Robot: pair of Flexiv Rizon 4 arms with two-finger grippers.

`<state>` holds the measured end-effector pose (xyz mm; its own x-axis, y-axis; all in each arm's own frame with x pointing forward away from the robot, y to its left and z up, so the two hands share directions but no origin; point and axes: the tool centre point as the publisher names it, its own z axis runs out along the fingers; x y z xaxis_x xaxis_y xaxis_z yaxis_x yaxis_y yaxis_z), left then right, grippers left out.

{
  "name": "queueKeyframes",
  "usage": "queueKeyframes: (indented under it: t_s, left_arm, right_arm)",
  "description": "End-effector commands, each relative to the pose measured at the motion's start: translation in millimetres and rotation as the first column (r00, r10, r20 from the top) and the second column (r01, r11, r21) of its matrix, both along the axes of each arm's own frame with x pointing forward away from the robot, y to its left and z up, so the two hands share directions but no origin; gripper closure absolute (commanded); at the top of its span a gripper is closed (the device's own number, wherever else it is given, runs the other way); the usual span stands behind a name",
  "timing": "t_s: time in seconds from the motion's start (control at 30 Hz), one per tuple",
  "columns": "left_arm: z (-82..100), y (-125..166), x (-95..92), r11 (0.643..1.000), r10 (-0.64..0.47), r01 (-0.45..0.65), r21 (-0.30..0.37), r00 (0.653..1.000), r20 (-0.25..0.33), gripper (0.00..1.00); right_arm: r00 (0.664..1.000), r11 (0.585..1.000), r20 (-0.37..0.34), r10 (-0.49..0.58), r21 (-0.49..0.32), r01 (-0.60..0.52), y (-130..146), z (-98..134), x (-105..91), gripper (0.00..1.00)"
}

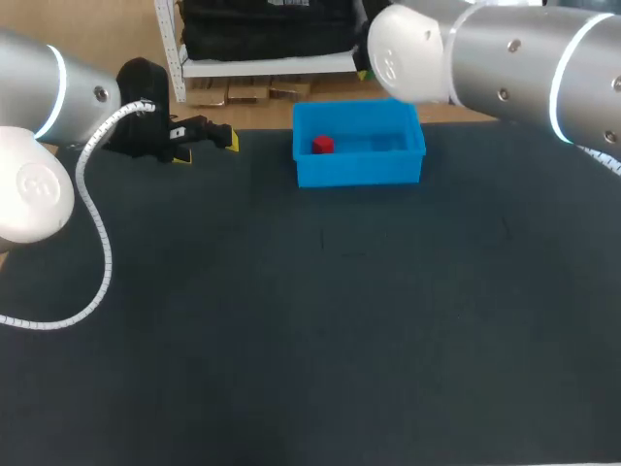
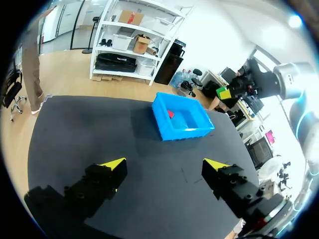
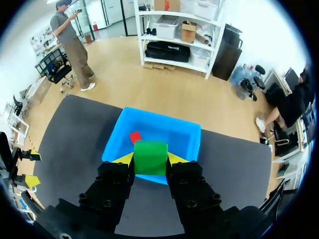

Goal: Use the left arm to pick the red cube and place it into the blue plastic box first, then use the right arm to grasp the green cube and put it into the same blue plastic box after the first action is fully finished.

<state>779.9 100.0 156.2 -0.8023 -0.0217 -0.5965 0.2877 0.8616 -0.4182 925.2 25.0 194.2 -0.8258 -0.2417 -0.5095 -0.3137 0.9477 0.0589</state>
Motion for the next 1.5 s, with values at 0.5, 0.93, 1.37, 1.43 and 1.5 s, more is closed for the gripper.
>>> queueKeyframes:
  t_s: [0.5,0.93,1.37,1.43,1.5]
  left_arm:
    - [-0.8,1,-0.7,1.000,-0.003,0.003,-0.006,1.000,0.004,0.00]
    - [-0.8,1,-0.7,1.000,-0.003,0.003,-0.006,1.000,0.004,0.00]
    - [-0.8,1,-0.7,1.000,-0.003,0.003,-0.006,1.000,0.004,0.00]
    - [-0.8,1,-0.7,1.000,-0.003,0.003,-0.006,1.000,0.004,0.00]
    - [-0.8,1,-0.7,1.000,-0.003,0.003,-0.006,1.000,0.004,0.00]
  right_arm:
    - [0.998,0.998,0.050,0.024,0.051,-0.026,-5,-8,3.2,1.00]
    - [0.999,0.997,0.050,0.021,0.068,-0.024,-4,-5,-2.3,0.00]
    - [0.993,0.994,0.116,0.038,0.101,-0.049,-8,20,-35.9,0.00]
    - [0.993,0.994,0.116,0.038,0.101,-0.049,-8,20,-35.9,0.00]
    - [0.993,0.994,0.116,0.038,0.101,-0.049,-8,20,-35.9,0.00]
